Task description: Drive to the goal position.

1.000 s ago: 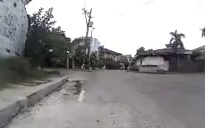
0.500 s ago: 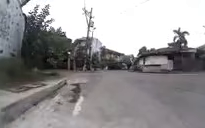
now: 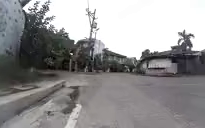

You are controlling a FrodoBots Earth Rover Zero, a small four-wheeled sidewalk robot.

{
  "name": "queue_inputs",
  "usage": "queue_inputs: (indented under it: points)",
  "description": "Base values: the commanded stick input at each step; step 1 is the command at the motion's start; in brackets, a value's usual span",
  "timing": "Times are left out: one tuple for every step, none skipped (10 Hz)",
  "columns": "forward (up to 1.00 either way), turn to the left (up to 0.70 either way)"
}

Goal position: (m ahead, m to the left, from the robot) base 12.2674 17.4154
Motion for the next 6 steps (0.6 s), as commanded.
queue_inputs:
  points:
    - [0.91,0.00]
    - [0.91,0.00]
    - [0.91,0.00]
    - [0.91,0.00]
    - [0.91,0.00]
    - [0.91,0.00]
